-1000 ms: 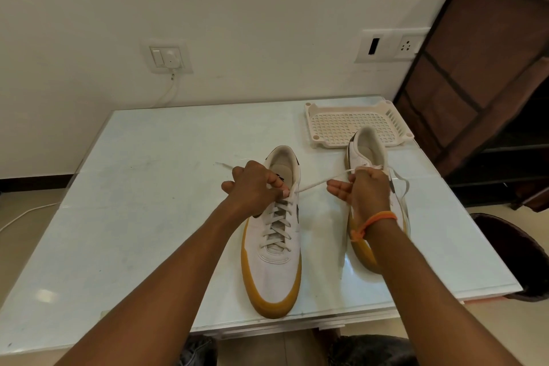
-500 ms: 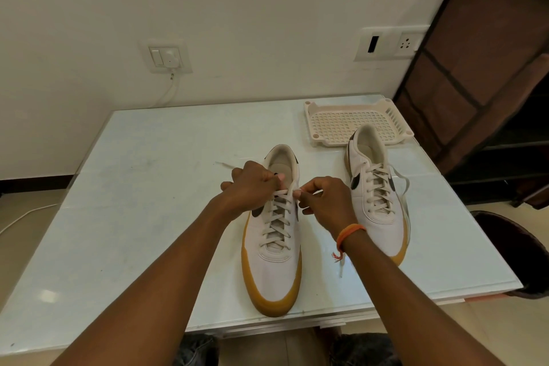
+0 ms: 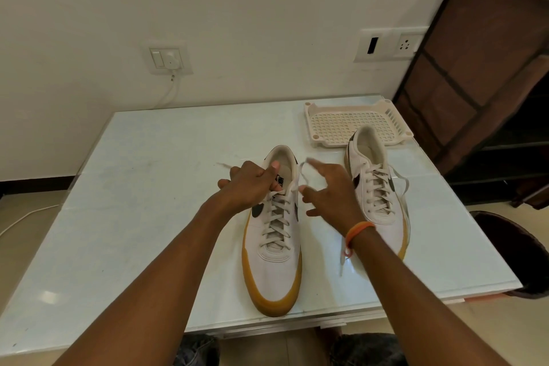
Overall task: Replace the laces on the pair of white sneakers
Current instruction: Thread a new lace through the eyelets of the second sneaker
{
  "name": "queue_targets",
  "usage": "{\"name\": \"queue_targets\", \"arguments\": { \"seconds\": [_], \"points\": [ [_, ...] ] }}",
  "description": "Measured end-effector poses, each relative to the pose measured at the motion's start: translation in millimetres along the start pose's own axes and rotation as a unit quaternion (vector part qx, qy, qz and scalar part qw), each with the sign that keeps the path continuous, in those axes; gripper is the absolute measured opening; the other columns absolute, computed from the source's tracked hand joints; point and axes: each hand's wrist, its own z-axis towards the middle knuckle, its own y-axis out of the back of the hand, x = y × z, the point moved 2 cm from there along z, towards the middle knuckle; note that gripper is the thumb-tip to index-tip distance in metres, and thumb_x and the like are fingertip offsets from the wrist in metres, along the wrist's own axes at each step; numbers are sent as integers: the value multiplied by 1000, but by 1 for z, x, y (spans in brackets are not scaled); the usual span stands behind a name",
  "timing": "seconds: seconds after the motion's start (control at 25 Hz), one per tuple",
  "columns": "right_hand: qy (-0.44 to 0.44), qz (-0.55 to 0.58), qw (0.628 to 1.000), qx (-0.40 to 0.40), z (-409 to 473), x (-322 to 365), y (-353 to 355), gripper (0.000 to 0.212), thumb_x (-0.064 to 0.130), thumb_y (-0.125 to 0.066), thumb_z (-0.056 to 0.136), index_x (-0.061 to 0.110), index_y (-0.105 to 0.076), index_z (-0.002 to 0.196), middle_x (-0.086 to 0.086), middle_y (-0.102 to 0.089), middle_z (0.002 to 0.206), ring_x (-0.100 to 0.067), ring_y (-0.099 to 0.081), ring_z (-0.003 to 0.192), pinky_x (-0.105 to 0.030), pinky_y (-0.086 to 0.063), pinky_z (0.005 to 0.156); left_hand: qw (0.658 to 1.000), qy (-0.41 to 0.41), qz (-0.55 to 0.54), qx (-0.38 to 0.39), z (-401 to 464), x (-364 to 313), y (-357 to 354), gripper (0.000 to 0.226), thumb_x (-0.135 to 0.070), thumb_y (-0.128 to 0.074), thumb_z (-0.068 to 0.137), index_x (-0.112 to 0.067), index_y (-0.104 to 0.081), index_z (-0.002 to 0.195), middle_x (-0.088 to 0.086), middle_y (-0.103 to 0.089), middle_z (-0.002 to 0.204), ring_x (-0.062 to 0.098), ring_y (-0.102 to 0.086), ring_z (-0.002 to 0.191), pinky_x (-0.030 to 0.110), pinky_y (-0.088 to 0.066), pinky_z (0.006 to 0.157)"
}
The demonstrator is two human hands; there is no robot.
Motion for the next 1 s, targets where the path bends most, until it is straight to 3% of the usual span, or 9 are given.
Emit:
{"name": "queue_targets", "arguments": {
  "seconds": [0.08, 0.2, 0.28, 0.36, 0.52, 0.64, 0.76, 0.84, 1.0],
  "points": [
    [50, -85, 995, -5, -5, 1, -13, 15, 17, -76, 82, 25, -69, 93, 3, -52, 105, -23, -65, 91, -44, -59, 72, 1000, 3, 0, -5, 1, 0, 0, 61, -62, -25, 99, -29, -76, 89, 1, -61, 124, 25, -34, 130, 49, -20, 100],
    [75, -121, 990, -16, -4, -4, -16, 29, 14, -76, 82, 31, -58, 69, 6, -54, 89, -19, -64, 79, -42, -59, 67, 1000, -13, -1, -3, 3, 1, 0, 54, -63, -36, 96, -30, -76, 83, -3, -65, 110, 25, -41, 123, 49, -24, 95],
    [72, -116, 991, -12, -3, -5, -14, 31, 16, -75, 83, 34, -55, 67, 7, -55, 87, -19, -65, 78, -43, -58, 68, 997, -62, 33, -17, 1, 2, 5, 36, -62, -57, 87, -32, -74, 79, -10, -61, 100, 22, -46, 115, 41, -28, 87],
    [63, -99, 993, -8, -2, -5, -15, 33, 18, -74, 85, 37, -54, 67, 8, -57, 87, -20, -66, 79, -45, -58, 69, 989, -101, 94, -46, -5, 2, 12, 27, -62, -74, 72, -36, -71, 80, -14, -52, 107, 13, -40, 111, 36, -25, 85],
    [64, -102, 993, -7, -2, -5, -16, 33, 17, -71, 87, 37, -52, 69, 7, -58, 88, -20, -66, 80, -44, -58, 73, 959, -154, 219, -96, -16, 2, 15, 31, -58, -79, 68, -34, -74, 87, -14, -49, 107, 11, -36, 110, 35, -20, 83],
    [63, -99, 993, 6, -4, -3, -15, 30, 17, -67, 89, 34, -52, 70, 10, -56, 87, -18, -64, 81, -43, -57, 75, 965, -153, 176, -122, -15, 1, 13, 17, -46, -68, 85, -32, -76, 88, -13, -53, 108, 13, -39, 112, 36, -21, 83],
    [58, -110, 992, 14, -2, 0, -11, 23, 17, -65, 90, 24, -55, 71, 9, -53, 84, -9, -56, 79, -33, -51, 76, 990, -84, 85, -77, -9, 3, 8, 28, -37, -61, 91, -18, -75, 75, -5, -59, 103, 18, -42, 110, 36, -23, 81],
    [36, -71, 997, 14, 0, 2, -9, 23, 15, -64, 90, 23, -57, 70, 4, -56, 89, -14, -59, 85, -37, -53, 78, 998, -39, 20, -45, -6, 5, 4, 35, -35, -62, 90, -11, -69, 66, -1, -64, 92, 23, -47, 108, 38, -25, 82],
    [-49, 57, 997, 22, -2, 6, -5, 11, 13, -51, 97, 4, -55, 91, -7, -60, 102, -25, -70, 87, -43, -60, 72, 994, -67, 26, -83, -3, 3, 3, 24, -32, -51, 99, -30, -75, 93, -10, -53, 104, 16, -40, 112, 36, -23, 85]
  ]
}}
